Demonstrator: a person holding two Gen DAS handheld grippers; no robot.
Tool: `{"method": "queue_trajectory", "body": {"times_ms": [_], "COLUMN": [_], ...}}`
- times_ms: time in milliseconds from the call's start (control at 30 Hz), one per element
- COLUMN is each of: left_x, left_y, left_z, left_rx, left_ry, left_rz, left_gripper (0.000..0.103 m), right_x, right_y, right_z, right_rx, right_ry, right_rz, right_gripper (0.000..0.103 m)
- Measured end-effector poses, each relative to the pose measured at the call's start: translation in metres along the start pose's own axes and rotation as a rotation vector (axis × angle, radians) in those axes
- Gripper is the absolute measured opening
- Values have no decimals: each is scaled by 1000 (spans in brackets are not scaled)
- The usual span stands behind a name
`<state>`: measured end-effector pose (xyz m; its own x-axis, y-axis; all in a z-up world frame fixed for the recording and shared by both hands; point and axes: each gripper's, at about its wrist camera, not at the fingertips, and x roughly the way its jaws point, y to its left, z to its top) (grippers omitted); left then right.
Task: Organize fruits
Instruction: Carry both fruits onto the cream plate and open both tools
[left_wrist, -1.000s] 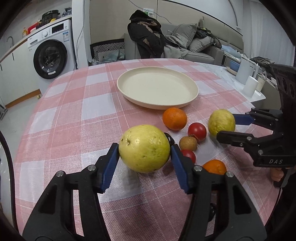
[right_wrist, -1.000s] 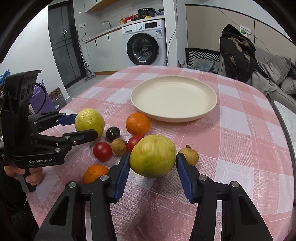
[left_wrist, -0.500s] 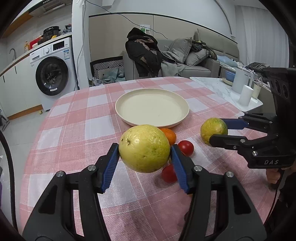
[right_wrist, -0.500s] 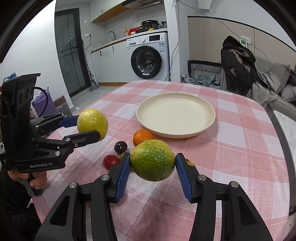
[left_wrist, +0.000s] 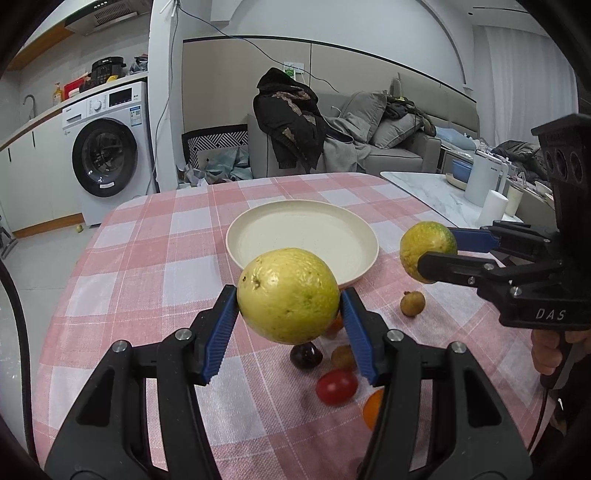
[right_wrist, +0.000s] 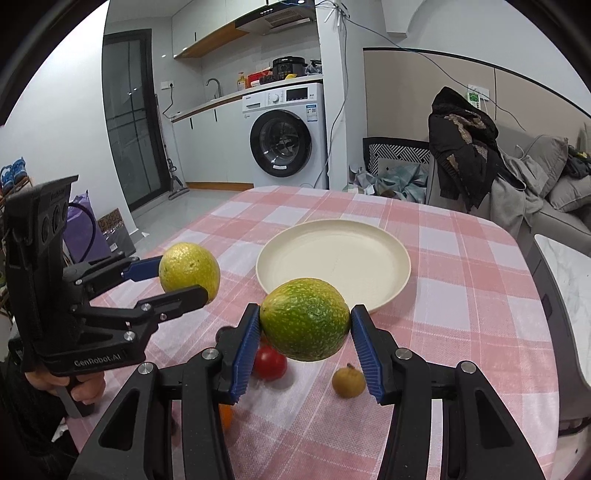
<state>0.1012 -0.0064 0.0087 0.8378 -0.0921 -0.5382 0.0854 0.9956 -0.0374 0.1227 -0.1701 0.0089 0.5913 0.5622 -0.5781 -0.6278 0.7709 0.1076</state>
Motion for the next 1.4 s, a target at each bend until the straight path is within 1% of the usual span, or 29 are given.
{"method": "queue_trajectory", "body": {"times_ms": [100, 367, 500, 733, 1033, 1200, 1400], "left_x": [5, 13, 18, 40, 79, 92, 106], "left_y": [1, 4, 5, 1, 1, 3, 8], "left_z": [5, 21, 27, 38, 47, 46, 44], "left_rx": [-5, -8, -10, 6, 10, 13, 13], "left_ry": [-2, -23, -25, -9, 32, 47, 65], "left_rz": [-9, 0, 2, -3, 11, 25, 35], "left_gripper": [54, 54, 54, 54, 54, 54, 54], "right_x": [1, 9, 16, 32, 62, 76, 84], "right_y": [-3, -6, -10, -22, -29, -36, -43], "right_z": [6, 15, 18, 24, 30, 31, 27], "right_rx": [1, 4, 20, 70, 123, 151, 169], "right_ry": [3, 8, 14, 39, 92, 110, 126], "right_rz": [-5, -19, -14, 11, 5, -10, -31], "right_gripper": [50, 50, 50, 50, 51, 51, 51]}}
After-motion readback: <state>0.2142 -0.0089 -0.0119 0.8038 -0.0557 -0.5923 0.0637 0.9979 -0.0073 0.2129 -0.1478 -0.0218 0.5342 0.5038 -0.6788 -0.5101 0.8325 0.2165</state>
